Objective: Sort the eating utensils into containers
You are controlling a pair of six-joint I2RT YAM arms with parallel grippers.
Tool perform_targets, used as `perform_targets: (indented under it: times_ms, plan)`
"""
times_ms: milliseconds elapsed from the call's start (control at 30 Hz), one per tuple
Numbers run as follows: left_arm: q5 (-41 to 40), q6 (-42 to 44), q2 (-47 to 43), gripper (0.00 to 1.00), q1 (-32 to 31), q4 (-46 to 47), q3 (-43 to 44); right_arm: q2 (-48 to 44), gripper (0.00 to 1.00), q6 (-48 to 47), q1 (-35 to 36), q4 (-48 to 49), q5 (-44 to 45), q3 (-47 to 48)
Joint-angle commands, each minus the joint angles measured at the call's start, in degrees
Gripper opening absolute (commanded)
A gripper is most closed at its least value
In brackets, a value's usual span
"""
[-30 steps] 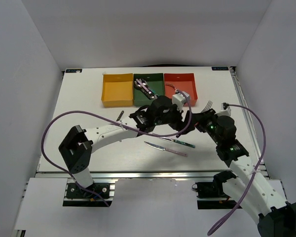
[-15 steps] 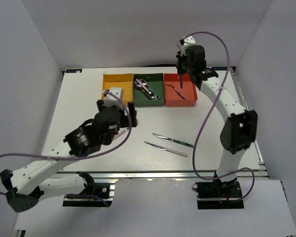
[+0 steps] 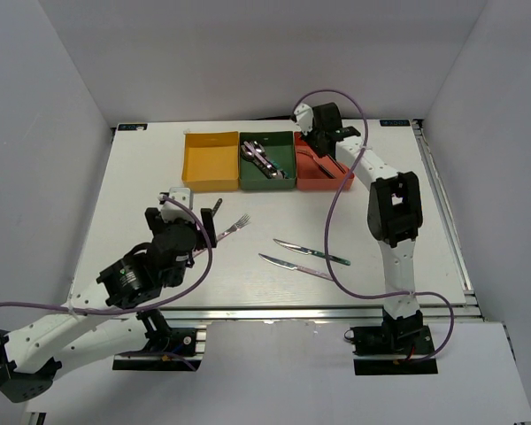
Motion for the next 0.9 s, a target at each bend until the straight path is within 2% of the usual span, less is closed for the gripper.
perform_targets:
  times_ms: [0, 133, 200, 267, 333, 400, 433, 467, 533, 600, 633, 700, 800, 867]
  plan:
    - [-1.01, -0.30, 1.30, 0.98, 0.04, 0.36, 0.27, -1.93, 0.00, -2.55, -1.37, 3.23, -1.45, -2.28]
    - [0.92, -0.48, 3.06, 0.98, 0.04, 0.09, 0.79, -1.66, 0.01, -2.28, -1.63, 4.72, -1.55, -2.91]
    - [1.98, -0.21, 3.33, 0.98, 0.04, 0.27, 0.70, -1.49, 0.16, -2.10, -1.63, 4.46, -1.12, -2.38]
    - [2.69, -0.13, 3.59, 0.98, 0.04, 0.35, 0.62, -1.66, 0.26, -1.58, -1.63, 3.85, -0.93, -1.33]
    - [2.69, -0.12, 3.59, 0.98, 0.04, 0.35, 0.79, -2.36, 0.27, -1.66, -1.64, 3.93, -2.07, -1.50]
    - [3.56, -0.12, 3.59, 0.98, 0.04, 0.79, 0.71, -2.98, 0.21, -2.01, -1.72, 5.25, -2.60, -1.68]
    - [4.00, -0.12, 3.42, 0.98, 0.04, 0.97, 0.70, -2.72, 0.04, -3.23, -1.81, 4.21, -3.47, -0.11]
    - [4.27, -0.12, 3.33, 0.98, 0.13, 0.97, 0.79, -1.50, 0.00, -3.42, -1.81, 3.76, -4.01, 1.13]
    - [4.09, -0.39, 2.98, 0.98, 0.04, 0.71, 0.79, -0.18, 0.00, -2.64, -1.90, 2.88, -2.69, 3.58]
    - [3.74, -0.30, 2.63, 0.98, 0.04, 0.79, 0.62, -0.78, 0.18, -1.58, -1.72, 2.44, -3.48, 3.43]
    - [3.57, -0.39, 2.45, 0.98, 0.04, 0.79, 0.62, -2.26, 0.17, -0.97, -1.72, 2.27, -4.44, 3.34]
    - [3.56, -0.39, 2.19, 0.98, 0.04, 1.23, 0.62, -4.29, 0.19, -0.08, -1.64, 2.00, -6.29, 1.58]
    - [4.00, -0.48, 2.45, 0.98, 0.04, 1.76, 0.88, -7.28, 0.34, -0.34, -1.55, 2.27, -4.54, -0.62]
    - [4.09, -0.65, 2.97, 0.98, 0.13, 1.76, 1.32, -7.12, 0.37, -1.05, -1.55, 1.74, -3.23, -0.62]
